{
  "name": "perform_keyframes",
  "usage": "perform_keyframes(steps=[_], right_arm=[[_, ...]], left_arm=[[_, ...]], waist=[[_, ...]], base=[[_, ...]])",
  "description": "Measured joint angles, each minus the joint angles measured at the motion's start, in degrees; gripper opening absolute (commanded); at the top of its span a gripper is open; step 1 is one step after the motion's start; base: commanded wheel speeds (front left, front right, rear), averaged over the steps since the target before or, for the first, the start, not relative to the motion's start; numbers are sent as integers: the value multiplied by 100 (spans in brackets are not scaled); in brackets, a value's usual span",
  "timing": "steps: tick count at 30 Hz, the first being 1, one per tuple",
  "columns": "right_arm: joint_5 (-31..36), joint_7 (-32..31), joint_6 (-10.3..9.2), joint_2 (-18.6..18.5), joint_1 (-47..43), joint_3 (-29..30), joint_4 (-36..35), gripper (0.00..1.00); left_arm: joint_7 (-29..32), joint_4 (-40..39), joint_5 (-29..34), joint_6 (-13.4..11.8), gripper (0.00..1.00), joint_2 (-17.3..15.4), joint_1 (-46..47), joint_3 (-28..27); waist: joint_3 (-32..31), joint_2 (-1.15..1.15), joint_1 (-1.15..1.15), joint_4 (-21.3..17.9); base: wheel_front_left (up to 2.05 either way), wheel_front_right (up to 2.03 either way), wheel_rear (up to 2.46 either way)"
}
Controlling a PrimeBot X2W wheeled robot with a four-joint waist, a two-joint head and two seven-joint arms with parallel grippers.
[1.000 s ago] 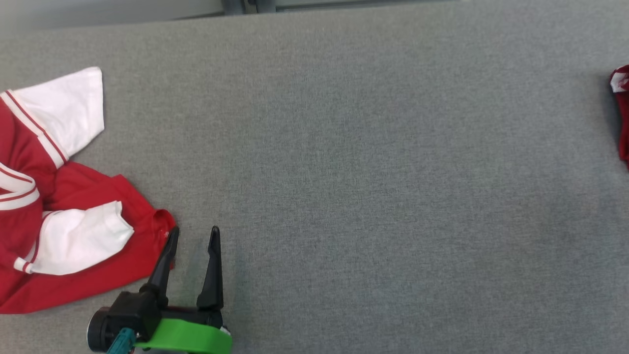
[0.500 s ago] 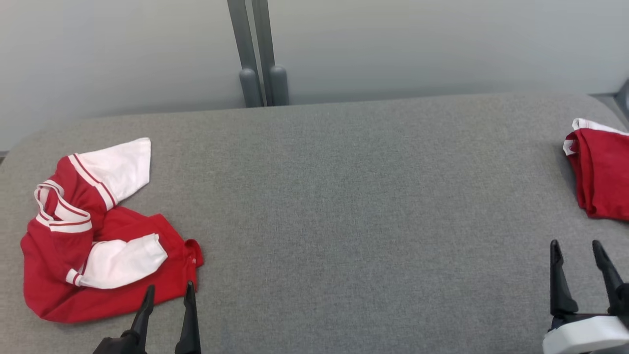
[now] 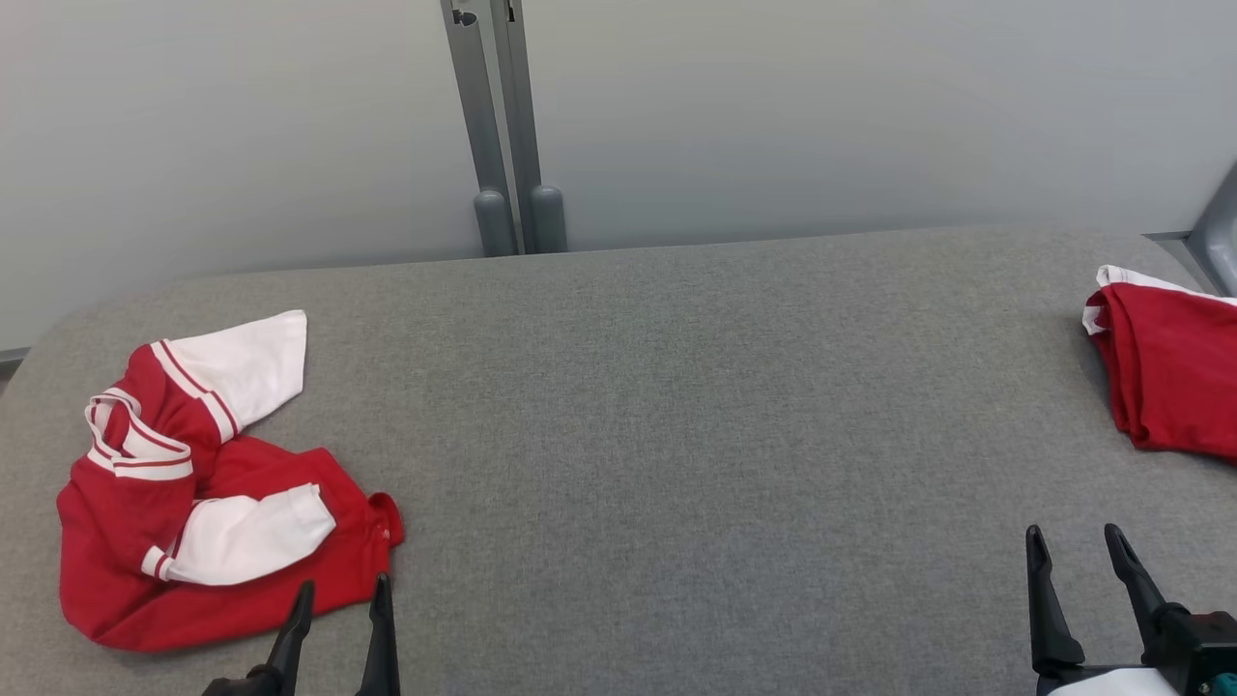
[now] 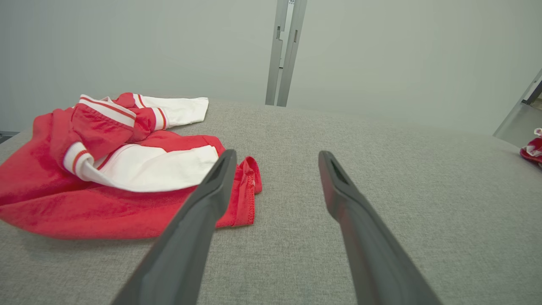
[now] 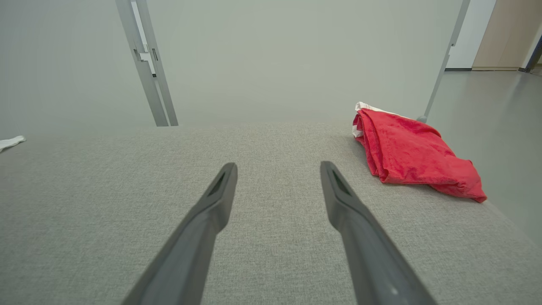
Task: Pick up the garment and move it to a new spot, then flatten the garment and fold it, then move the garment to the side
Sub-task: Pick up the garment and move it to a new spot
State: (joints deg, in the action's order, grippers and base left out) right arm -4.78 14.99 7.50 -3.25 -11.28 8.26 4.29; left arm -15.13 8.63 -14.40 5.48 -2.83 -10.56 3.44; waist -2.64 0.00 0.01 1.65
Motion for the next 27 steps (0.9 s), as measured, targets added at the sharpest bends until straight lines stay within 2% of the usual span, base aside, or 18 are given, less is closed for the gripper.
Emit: perform_keyframes(steps=[6,9,17,22,27], right_arm=[[55,0,0,12,-16,19,-64,100],[42,1,0,14,-19,-31,-86,100],[-15,2,0,26,247,-487,-90,100],[-25,4,0,29,335,-560,-101,100],[-35,4,0,31,333,-572,-121,100]], left_arm=[[0,-41,12,7,100,0,32,65],[-1,-24,43,7,100,1,96,86],[0,58,91,15,100,0,39,-74],[0,41,92,51,100,-1,9,-125],[0,19,102,59,100,-2,95,-108]], waist=[[27,0,0,121],[43,0,0,320],[76,0,0,1120],[109,0,0,1588],[182,0,0,1840]], base=[[0,0,0],[0,0,0],[0,0,0],[0,0,0],[0,0,0]])
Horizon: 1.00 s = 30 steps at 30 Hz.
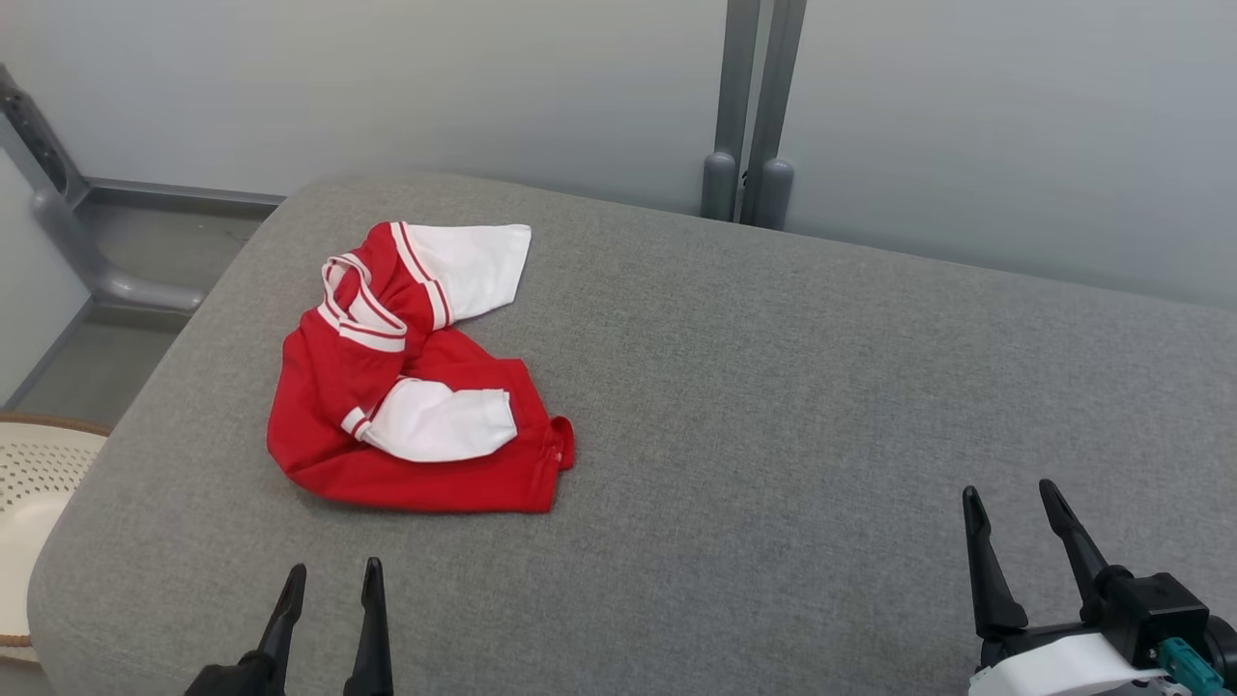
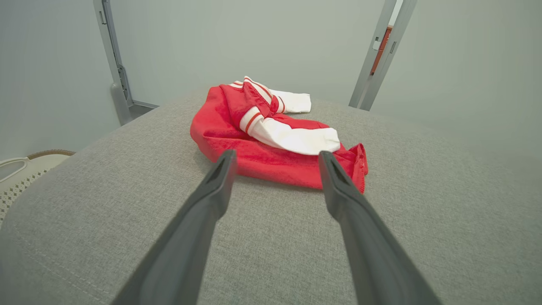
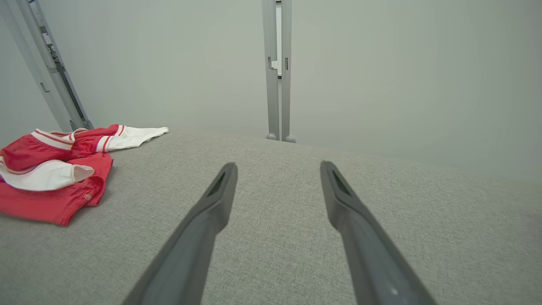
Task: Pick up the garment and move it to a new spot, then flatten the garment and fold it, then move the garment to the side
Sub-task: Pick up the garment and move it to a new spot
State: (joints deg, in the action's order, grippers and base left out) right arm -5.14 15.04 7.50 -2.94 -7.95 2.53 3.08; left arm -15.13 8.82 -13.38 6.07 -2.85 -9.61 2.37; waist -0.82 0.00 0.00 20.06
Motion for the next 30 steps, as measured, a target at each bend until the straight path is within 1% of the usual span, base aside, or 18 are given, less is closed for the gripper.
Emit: perform_keyframes(steps=[5,10,14,18,23,25,29,30], right_arm=[[-18,1,0,-7,-8,4,-46,100],[-23,1,0,-40,13,-30,-32,100],[-22,1,0,-142,164,-102,-56,100],[-21,1,0,-258,442,-129,-162,100],[-22,1,0,-400,773,-133,-185,100],[-23,1,0,-419,878,-146,-147,100],[-41,1,0,-399,1048,-300,-56,100],[-62,1,0,-387,1062,-297,-24,100]], left_arm=[[0,30,24,24,100,2,263,19],[-1,269,73,26,100,0,558,-224],[58,1131,178,-38,100,-105,1128,-310],[504,1965,159,-280,100,-324,2139,-487],[1065,2900,33,-259,100,-501,3255,-510],[1252,3364,5,-396,100,-631,3600,-581],[1282,4095,246,-794,100,-1057,3944,-625],[1315,4269,221,-818,86,-1105,3978,-667]], waist=[[139,0,0,9],[167,0,0,-168],[217,0,0,-378],[429,0,0,-574],[892,0,0,-783],[1113,0,-1,-869],[1452,0,-1,-1100],[1510,0,-1,-1177]], base=[[0,0,0],[0,0,0],[0,0,0],[0,0,0],[0,0,0],[0,0,0],[0,0,0],[0,0,0]])
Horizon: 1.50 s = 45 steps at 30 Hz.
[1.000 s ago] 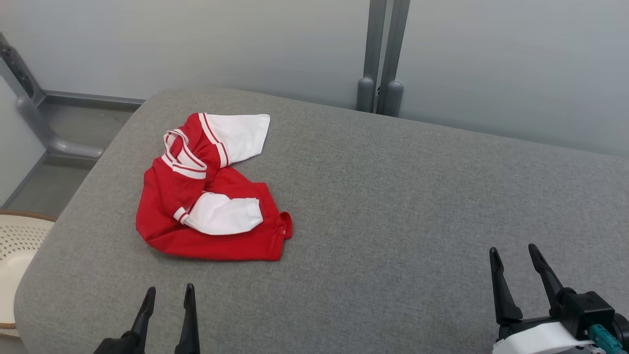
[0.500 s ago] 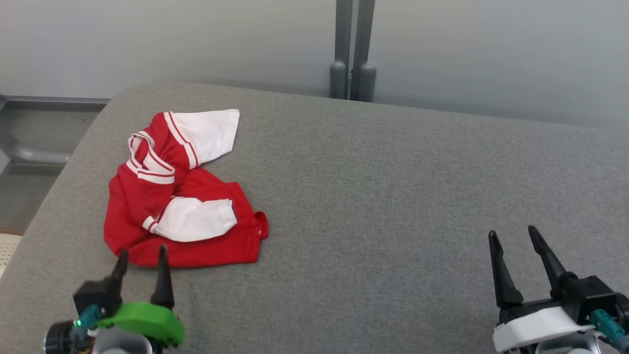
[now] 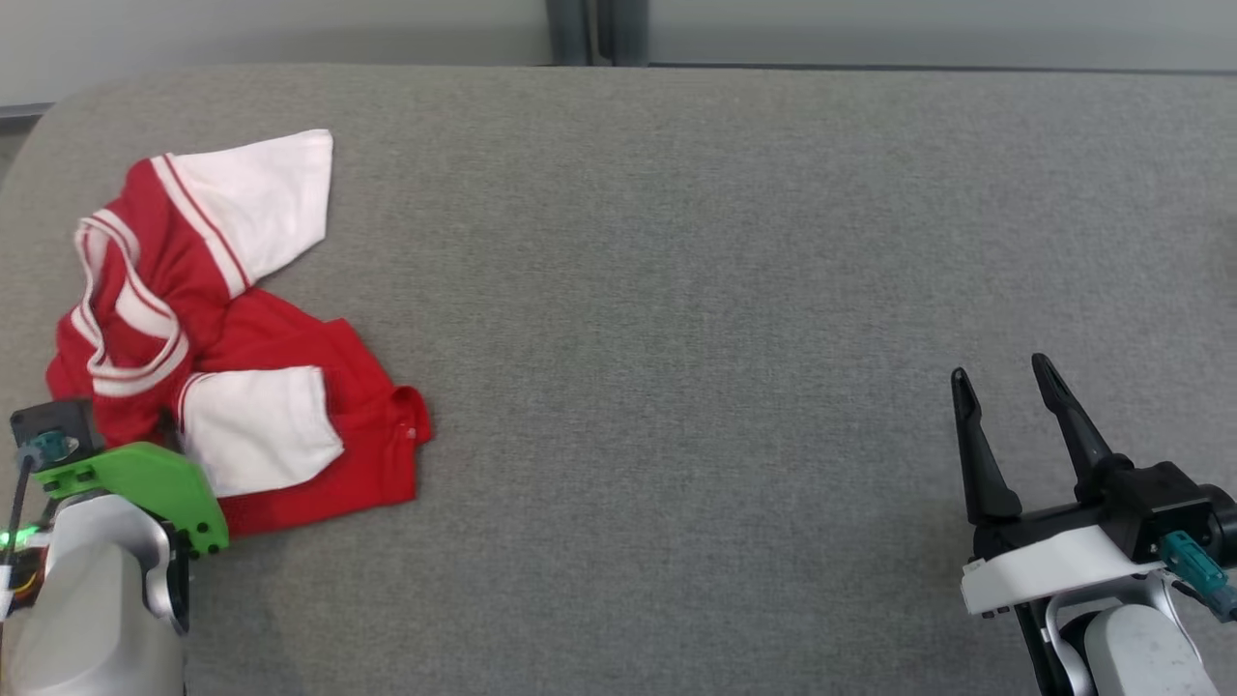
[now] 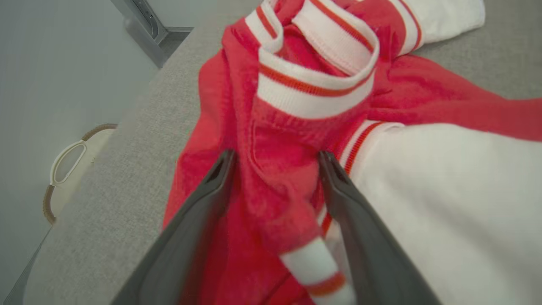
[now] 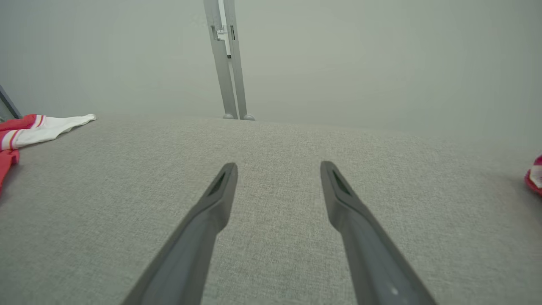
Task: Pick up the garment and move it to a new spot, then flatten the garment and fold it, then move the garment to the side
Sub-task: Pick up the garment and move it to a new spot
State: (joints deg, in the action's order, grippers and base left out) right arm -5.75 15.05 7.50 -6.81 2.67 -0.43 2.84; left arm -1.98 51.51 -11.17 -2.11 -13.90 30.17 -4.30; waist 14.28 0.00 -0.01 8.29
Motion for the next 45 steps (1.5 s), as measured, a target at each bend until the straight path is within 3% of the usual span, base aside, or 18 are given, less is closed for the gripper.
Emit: perform_keyframes(steps=[1,2,7,11,14,18,25,30,32,37,41,45], right_arm=[[-19,0,0,14,-1,10,19,100],[-25,0,0,27,-3,24,47,100],[-75,0,0,73,-90,92,124,100],[-147,0,0,120,-216,125,187,100],[-179,0,0,170,-322,59,260,100],[-234,0,0,211,-369,-121,278,100],[-321,0,0,260,-299,-167,230,100],[-346,0,0,299,-224,-215,238,100],[-353,0,0,309,-209,-213,242,100],[-375,0,-1,343,-143,-164,230,100],[-392,0,-1,353,-44,-241,240,100],[-421,0,0,381,123,-375,257,100]], left_arm=[[40,131,-37,1,34,-29,12,-32],[68,267,-58,5,0,-47,14,-46],[-64,445,-198,293,0,-178,34,-63],[-338,-120,-225,563,0,38,60,132],[-253,-869,-197,756,0,242,117,454],[347,-2381,-416,920,0,555,124,989],[1652,-5205,-1450,942,0,882,-53,1975],[2125,-6214,-2444,926,0,1082,-93,2774],[2158,-6390,-3016,780,0,1100,-157,3103],[2081,-6124,-3529,381,0,1123,-35,3992],[1723,-4733,-2961,221,0,1098,352,3998],[1079,-3117,-2339,300,0,893,911,3949]], waist=[[40,0,0,-64],[78,0,0,-141],[75,0,0,-454],[-116,0,0,-557],[-306,0,0,-579],[-580,0,1,-596],[-799,0,1,-904],[-802,0,1,-1306],[-776,0,1,-1475],[-637,0,1,-1885],[-410,0,1,-2073],[-157,0,1,-2260]], base=[[0,0,0],[0,0,0],[0,0,0],[0,0,0],[0,0,0],[0,0,0],[0,0,0],[0,0,0],[0,0,0],[0,0,0],[0,0,0],[0,0,0]])
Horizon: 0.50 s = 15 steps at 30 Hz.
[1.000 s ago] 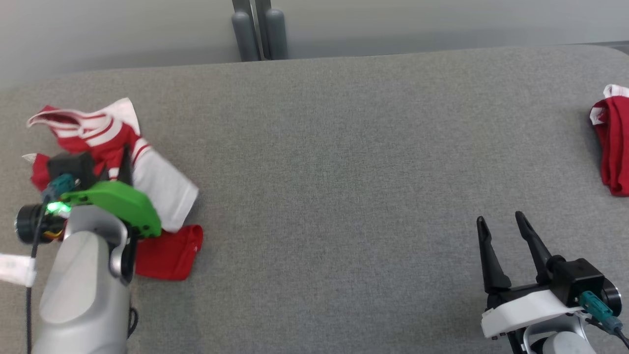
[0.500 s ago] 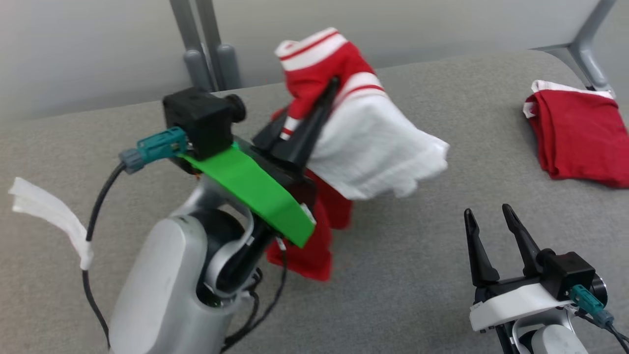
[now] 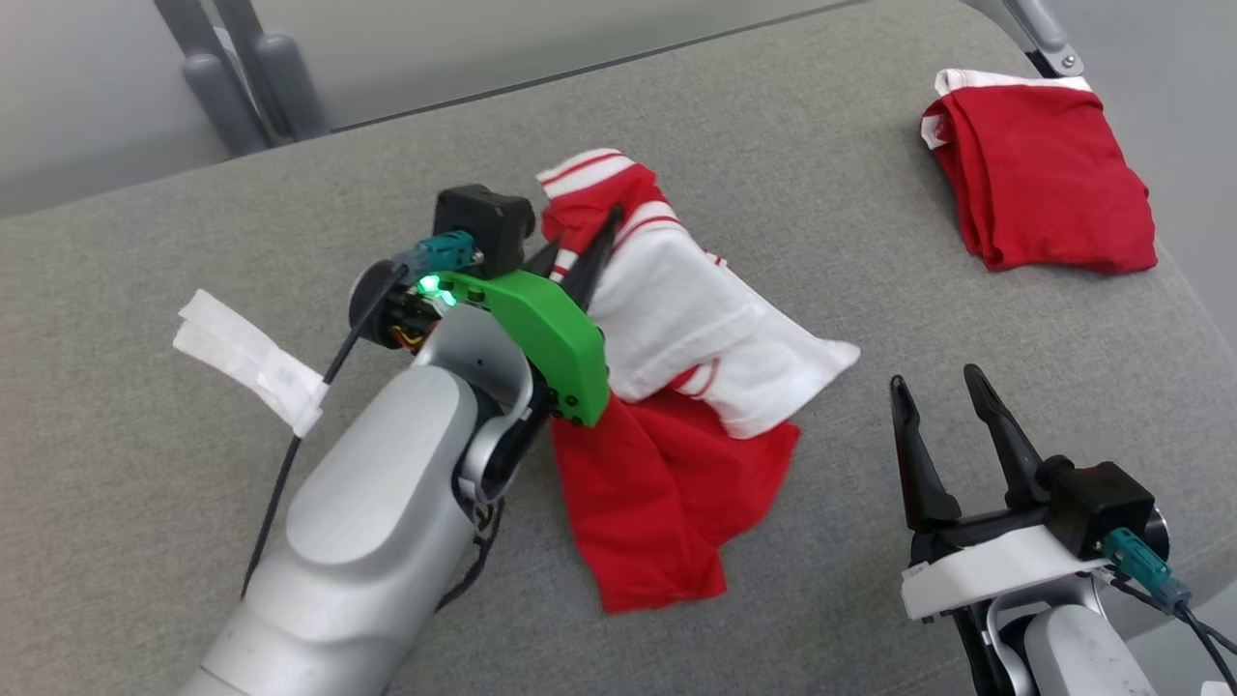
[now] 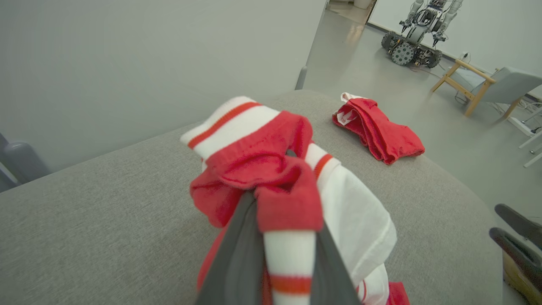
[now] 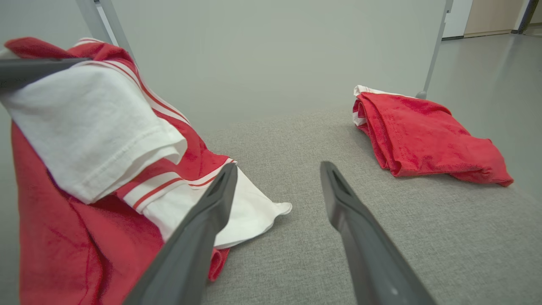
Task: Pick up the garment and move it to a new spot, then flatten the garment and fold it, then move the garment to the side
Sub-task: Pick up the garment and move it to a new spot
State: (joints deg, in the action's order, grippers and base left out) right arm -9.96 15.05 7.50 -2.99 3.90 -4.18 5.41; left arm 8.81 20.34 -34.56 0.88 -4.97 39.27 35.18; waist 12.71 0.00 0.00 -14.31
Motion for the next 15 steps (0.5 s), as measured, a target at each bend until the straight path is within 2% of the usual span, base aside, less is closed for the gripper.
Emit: perform_keyframes(steps=[2,5,6,7,8,12,15], right_arm=[[-10,0,0,0,36,-19,25,100],[-46,0,0,1,79,-63,57,100],[-56,0,0,2,88,-69,66,100],[-69,0,0,3,93,-67,77,100],[-90,0,0,3,92,-58,92,100],[-87,0,0,7,54,44,136,100],[-130,0,0,9,-44,162,121,100]], left_arm=[[-407,704,55,205,0,-15,285,-11],[-1044,1612,400,271,16,-133,638,14],[-1211,1851,405,256,54,-137,706,-25],[-1406,2138,478,235,84,-152,769,-36],[-1564,2403,531,201,100,-158,804,-67],[-2145,2985,446,114,100,-76,841,-261],[-2341,2999,335,26,100,-24,782,-476]], waist=[[114,0,0,-98],[237,0,0,-234],[266,0,0,-266],[296,0,0,-303],[317,0,0,-334],[300,0,0,-347],[218,0,0,-303]], base=[[0,0,0],[0,0,0],[0,0,0],[0,0,0],[0,0,0],[0,0,0],[0,0,0]])
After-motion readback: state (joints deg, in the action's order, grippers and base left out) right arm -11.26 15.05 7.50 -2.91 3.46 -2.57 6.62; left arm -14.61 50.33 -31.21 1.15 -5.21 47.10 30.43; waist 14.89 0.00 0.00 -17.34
